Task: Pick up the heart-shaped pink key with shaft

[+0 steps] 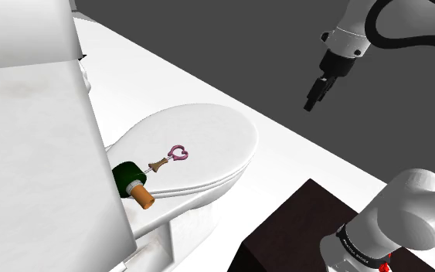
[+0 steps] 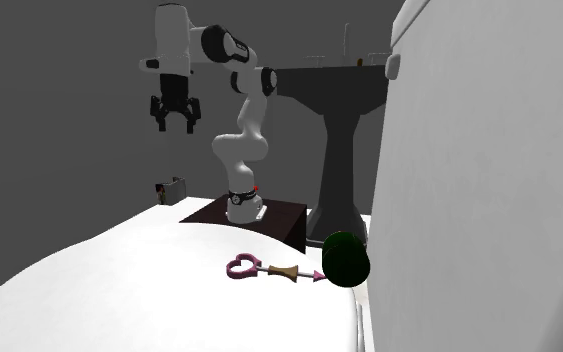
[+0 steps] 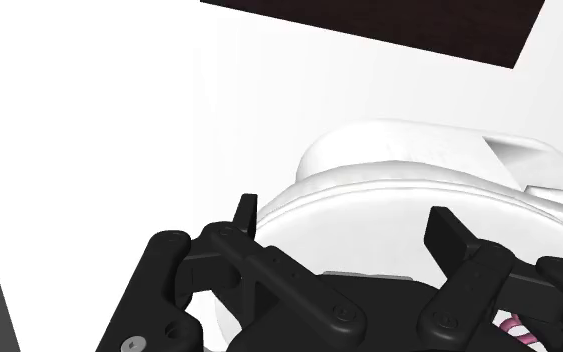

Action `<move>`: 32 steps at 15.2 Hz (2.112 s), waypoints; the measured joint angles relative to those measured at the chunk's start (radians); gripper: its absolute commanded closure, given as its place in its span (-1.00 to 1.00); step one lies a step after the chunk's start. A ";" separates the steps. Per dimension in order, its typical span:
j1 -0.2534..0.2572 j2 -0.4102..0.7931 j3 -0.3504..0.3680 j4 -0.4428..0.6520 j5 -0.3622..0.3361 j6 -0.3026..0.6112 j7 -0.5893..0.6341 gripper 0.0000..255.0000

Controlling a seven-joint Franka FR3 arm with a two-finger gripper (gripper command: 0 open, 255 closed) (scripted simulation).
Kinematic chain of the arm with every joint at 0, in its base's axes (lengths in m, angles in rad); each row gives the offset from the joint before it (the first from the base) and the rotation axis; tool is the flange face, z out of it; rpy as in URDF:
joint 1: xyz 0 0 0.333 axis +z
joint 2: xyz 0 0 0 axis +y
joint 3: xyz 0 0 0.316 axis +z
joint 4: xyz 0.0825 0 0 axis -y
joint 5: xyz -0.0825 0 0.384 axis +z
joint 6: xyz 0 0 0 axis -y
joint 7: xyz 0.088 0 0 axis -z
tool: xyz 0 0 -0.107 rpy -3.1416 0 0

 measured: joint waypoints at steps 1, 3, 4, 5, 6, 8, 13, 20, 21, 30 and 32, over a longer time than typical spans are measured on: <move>0.000 0.000 0.000 0.000 0.000 0.000 0.000 -1.00; 0.013 0.030 0.008 0.006 0.010 0.024 -0.002 -1.00; 0.022 0.054 0.015 0.003 0.017 0.049 -0.001 -1.00; 0.032 0.074 0.022 0.005 0.024 0.067 -0.002 -1.00; 0.044 0.102 0.033 0.010 0.034 0.090 0.001 -1.00; 0.064 0.151 0.049 0.016 0.049 0.132 -0.001 -1.00; 0.113 0.293 0.091 0.063 0.081 0.228 -0.005 -1.00; 0.173 0.492 0.151 0.166 0.109 0.330 -0.016 -1.00; 0.181 0.517 0.160 0.175 0.112 0.346 -0.018 -1.00; 0.250 0.779 0.234 0.358 0.104 0.430 -0.026 -1.00; 0.268 0.845 0.252 0.408 0.093 0.446 -0.021 -1.00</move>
